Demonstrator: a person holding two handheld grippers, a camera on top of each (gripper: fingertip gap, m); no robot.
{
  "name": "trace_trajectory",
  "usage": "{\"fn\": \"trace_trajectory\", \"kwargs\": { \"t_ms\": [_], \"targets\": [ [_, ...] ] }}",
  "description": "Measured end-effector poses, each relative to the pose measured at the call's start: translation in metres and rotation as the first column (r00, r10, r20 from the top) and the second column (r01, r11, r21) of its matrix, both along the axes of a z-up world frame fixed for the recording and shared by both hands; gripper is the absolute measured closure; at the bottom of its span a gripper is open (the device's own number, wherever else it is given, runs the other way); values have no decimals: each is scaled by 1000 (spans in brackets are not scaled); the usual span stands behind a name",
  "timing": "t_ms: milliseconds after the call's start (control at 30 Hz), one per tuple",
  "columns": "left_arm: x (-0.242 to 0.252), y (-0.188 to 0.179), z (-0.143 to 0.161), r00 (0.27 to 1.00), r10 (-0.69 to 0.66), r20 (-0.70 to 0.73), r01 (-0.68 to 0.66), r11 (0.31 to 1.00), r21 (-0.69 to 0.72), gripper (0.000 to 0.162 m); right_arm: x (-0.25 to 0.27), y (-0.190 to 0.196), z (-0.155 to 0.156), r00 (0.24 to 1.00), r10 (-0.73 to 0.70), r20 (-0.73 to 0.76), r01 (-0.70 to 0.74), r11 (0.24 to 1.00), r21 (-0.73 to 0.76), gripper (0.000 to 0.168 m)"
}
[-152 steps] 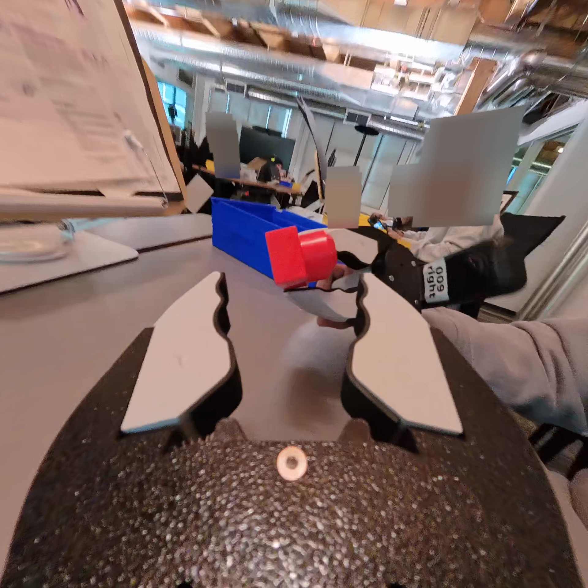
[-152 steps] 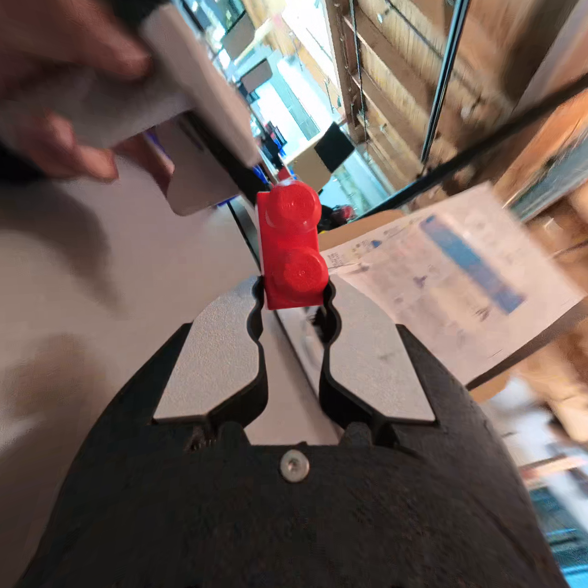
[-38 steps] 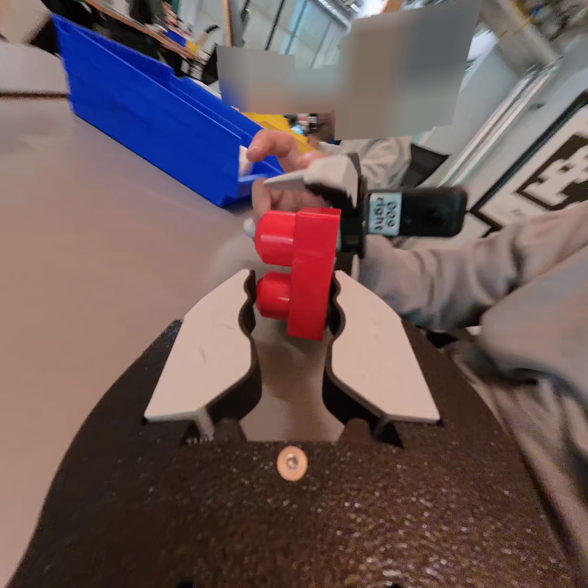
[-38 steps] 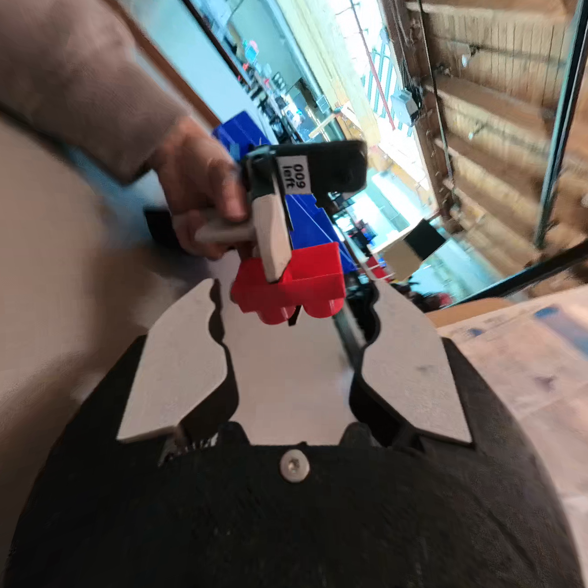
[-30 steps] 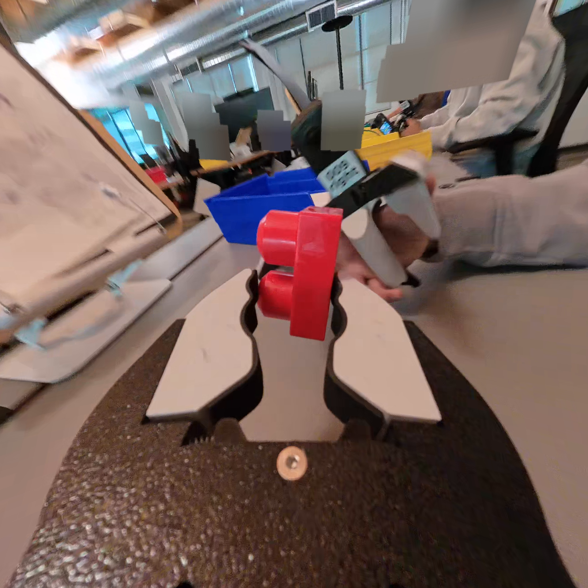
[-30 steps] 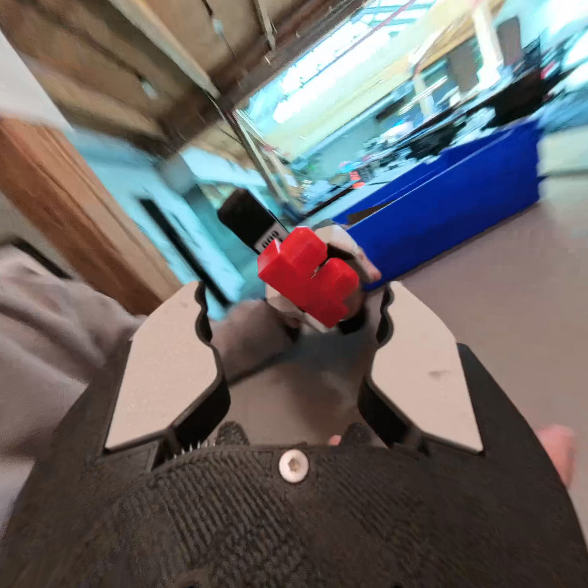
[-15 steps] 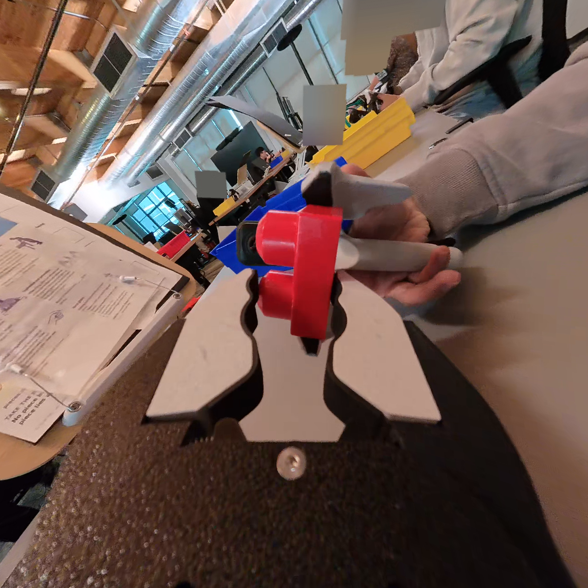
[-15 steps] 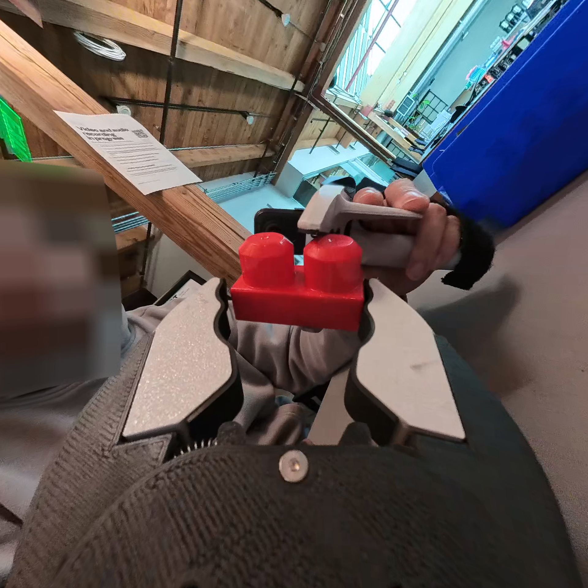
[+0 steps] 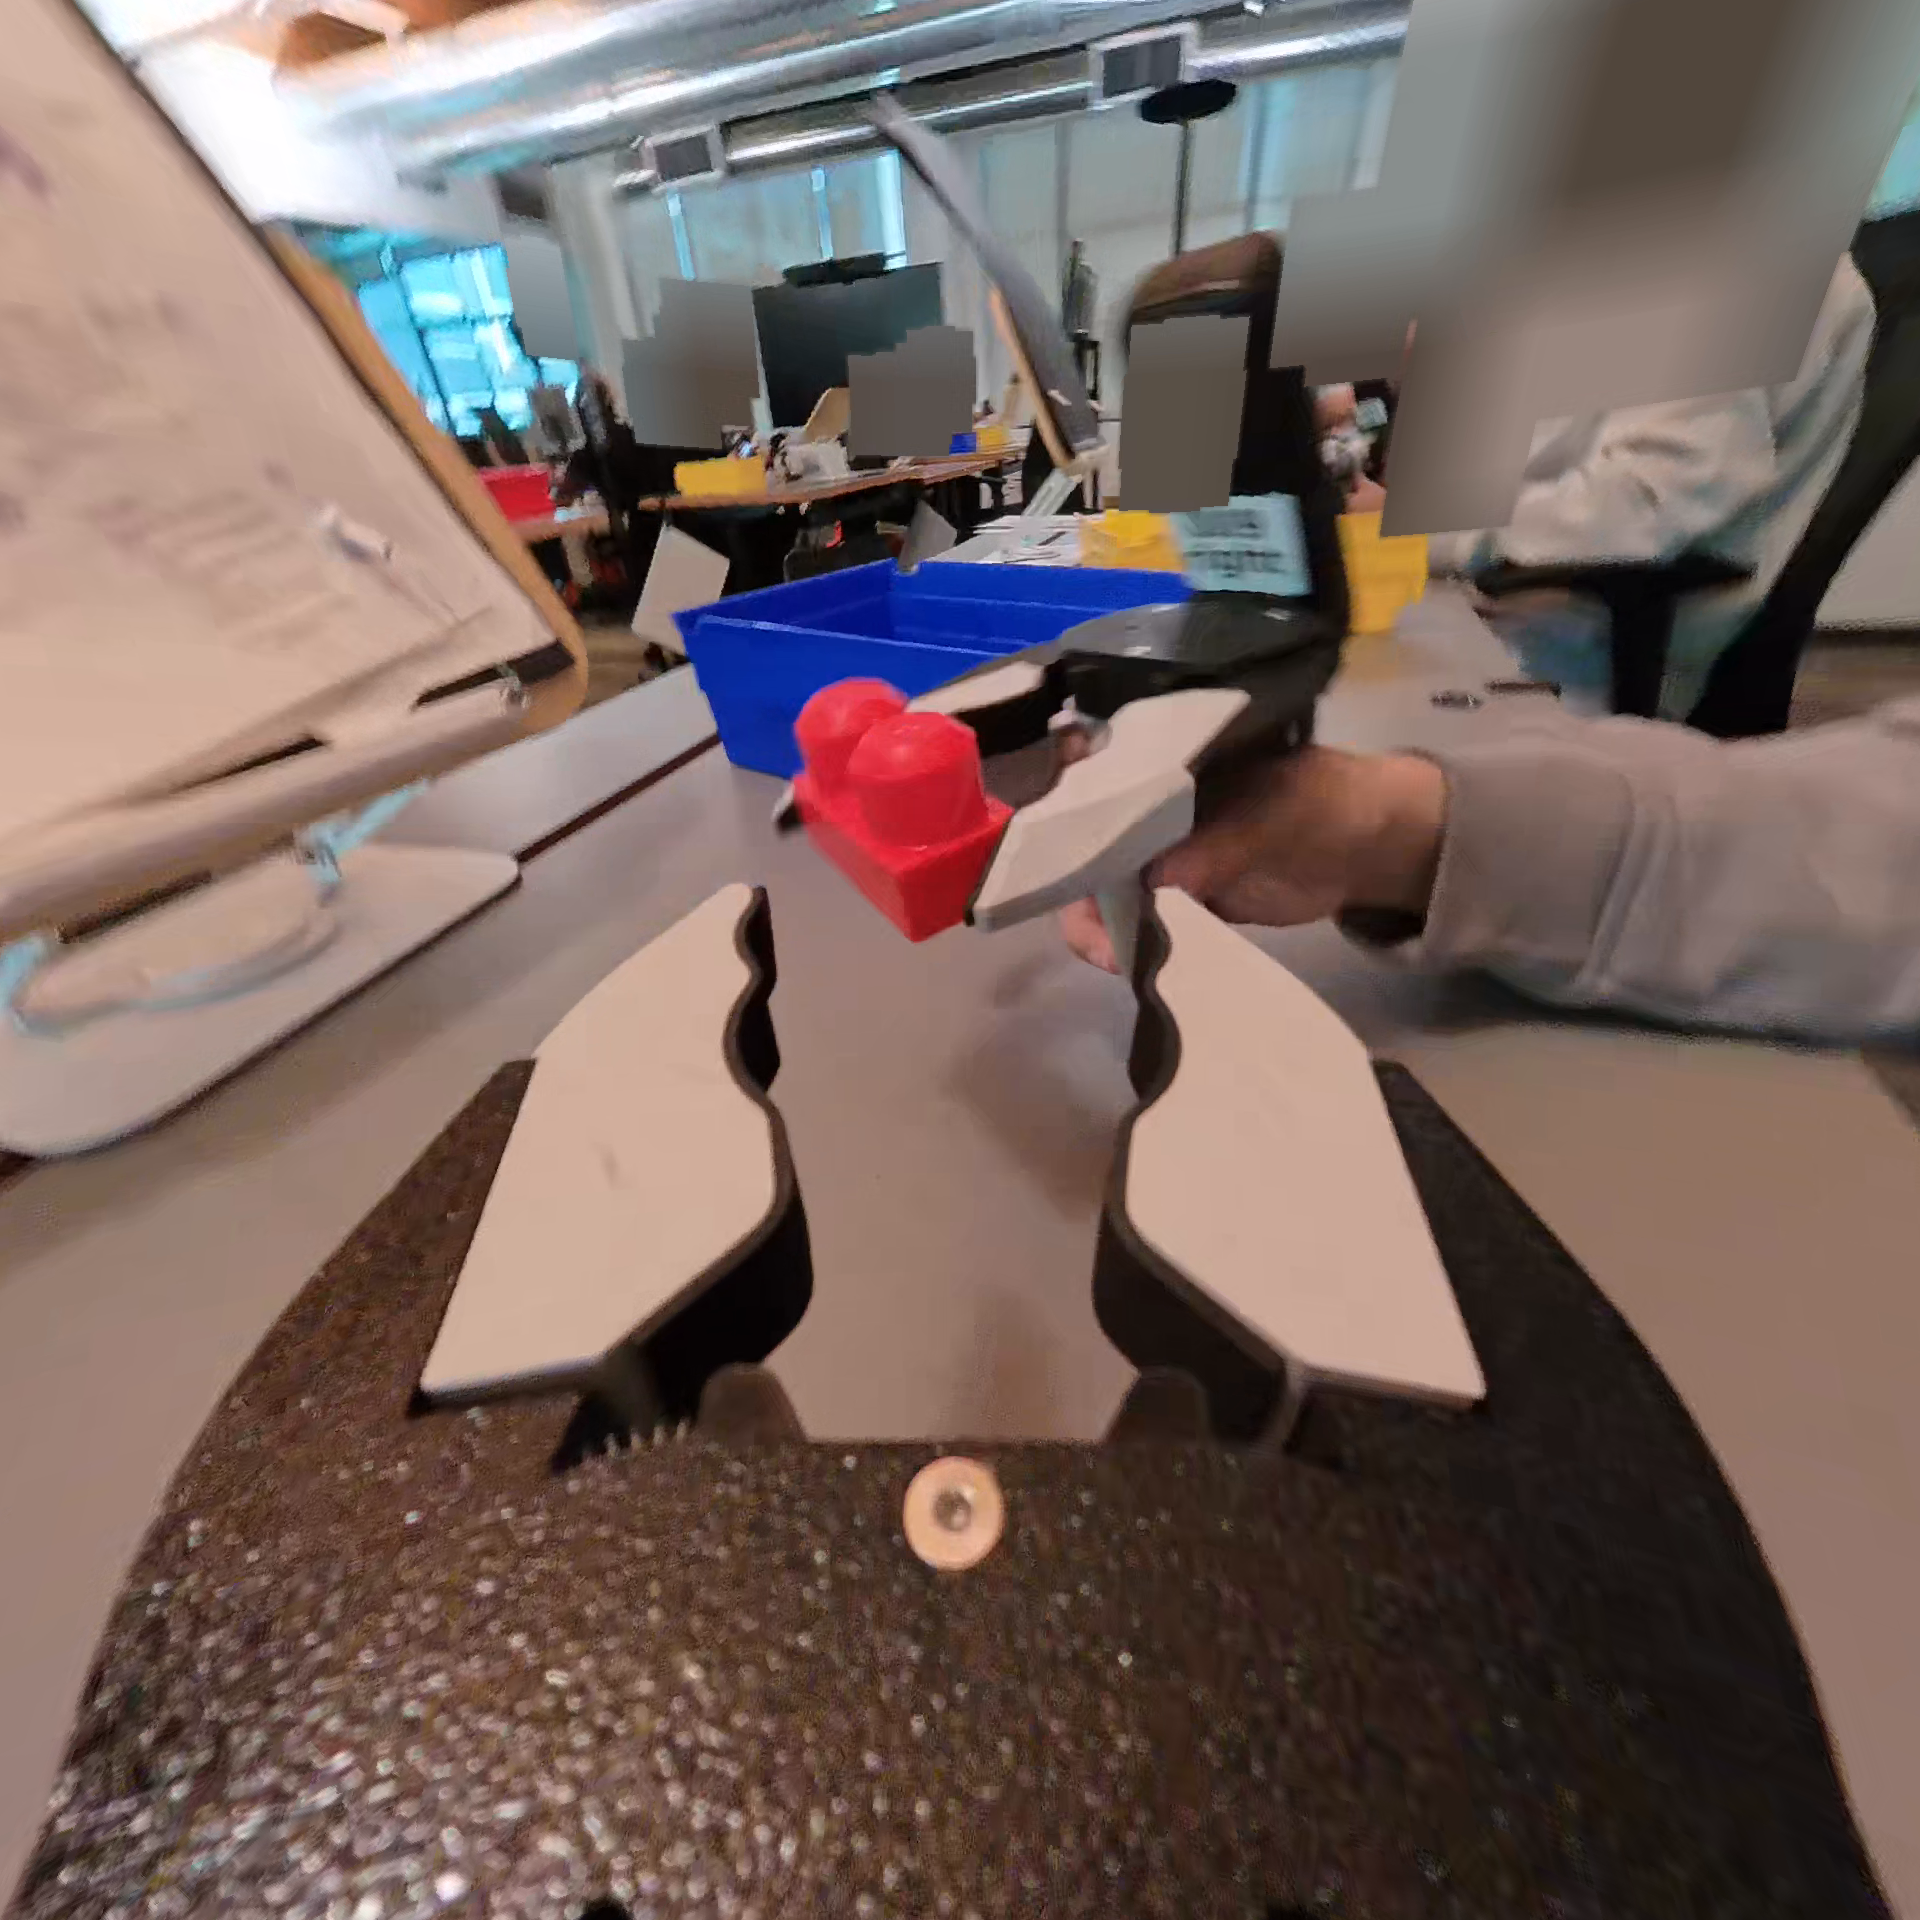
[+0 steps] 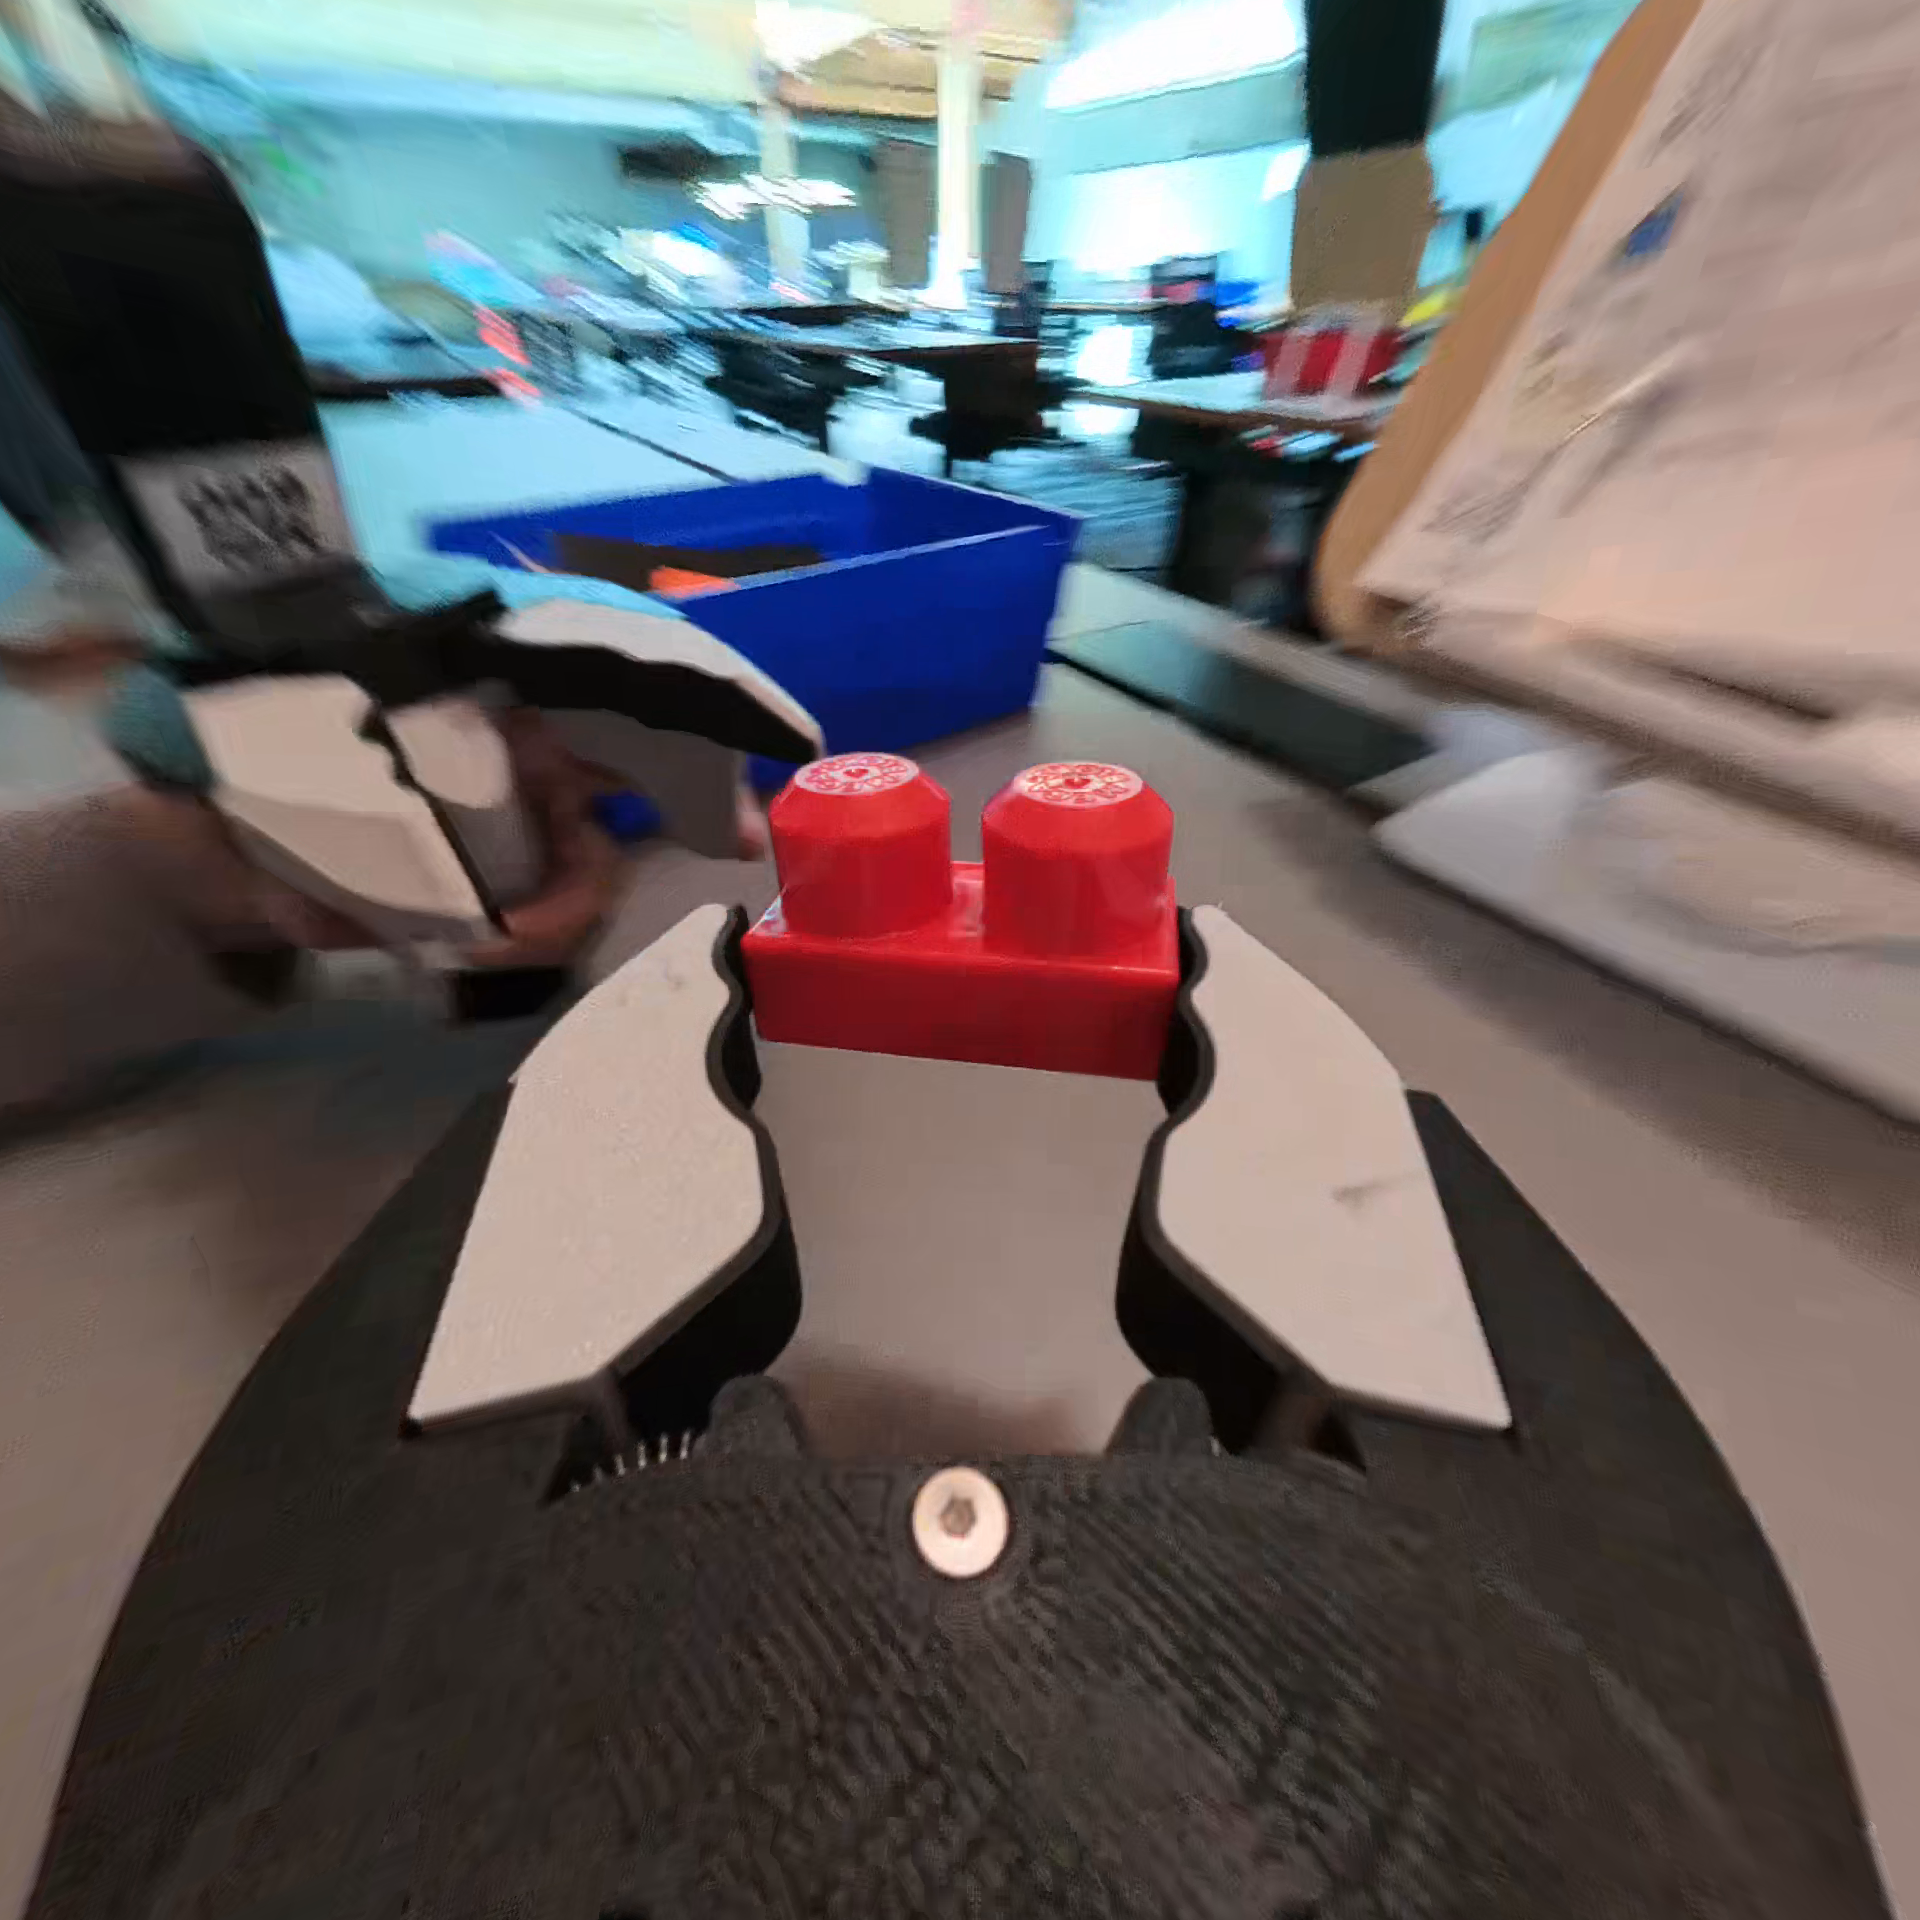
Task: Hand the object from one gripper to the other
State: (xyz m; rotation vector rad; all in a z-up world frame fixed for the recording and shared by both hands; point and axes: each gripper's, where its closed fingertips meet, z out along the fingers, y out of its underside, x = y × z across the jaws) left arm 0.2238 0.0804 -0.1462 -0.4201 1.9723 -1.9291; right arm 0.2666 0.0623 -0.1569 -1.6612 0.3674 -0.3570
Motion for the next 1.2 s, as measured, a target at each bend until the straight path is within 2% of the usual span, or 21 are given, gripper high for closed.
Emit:
{"fn": "trace_trajectory", "kwargs": {
  "t_ms": [100,200,267,400,600,667,733,800,833,900,967,1033,1100,1200],
  "targets": [
    [10,-4,-8,989,34,-145,-43,998,-55,102,12,-9,-1,931,-163,327,238,950,-204,91],
    [20,-4,-15,974,101,-203,-117,991,-68,103,10,-3,-8,864,-163,475,340,886,-314,91],
    [23,-2,-14,968,122,-219,-146,984,-98,106,8,2,-10,854,-168,493,356,879,-317,91],
    [19,-5,-11,974,93,-207,-119,986,-118,123,4,8,-11,868,-171,466,339,890,-304,91],
    [16,-8,-17,986,92,-136,-98,994,-39,135,-2,14,-14,912,-137,386,258,924,-283,91],
    [15,-6,-23,988,84,-128,-81,996,33,135,-6,14,-23,938,-39,344,162,928,-336,92],
    [12,2,-22,995,46,-90,-40,997,68,136,-24,14,-30,975,138,176,-74,943,-325,86],
    [0,7,-16,994,-67,-89,71,996,50,136,-46,10,-24,947,320,-19,-317,930,-185,92],
    [-8,9,-14,986,-136,-96,141,989,46,136,-52,5,-16,923,379,-63,-384,918,-101,105],
    [-23,13,-15,964,-238,-116,246,968,58,136,-60,-4,2,880,467,-92,-463,884,59,113],
    [-37,14,-18,933,-332,-141,343,937,63,136,-68,-9,9,837,536,-109,-520,842,141,119],
    [-47,12,-18,901,-398,-170,411,910,47,136,-77,-8,5,803,585,-115,-571,810,135,126],
    [-51,9,-21,882,-427,-201,443,895,44,136,-88,-3,-2,776,619,-123,-611,785,99,123],
    [-56,5,-29,864,-451,-224,476,877,71,136,-94,5,-7,767,630,-119,-625,776,80,129]
  ]
}}
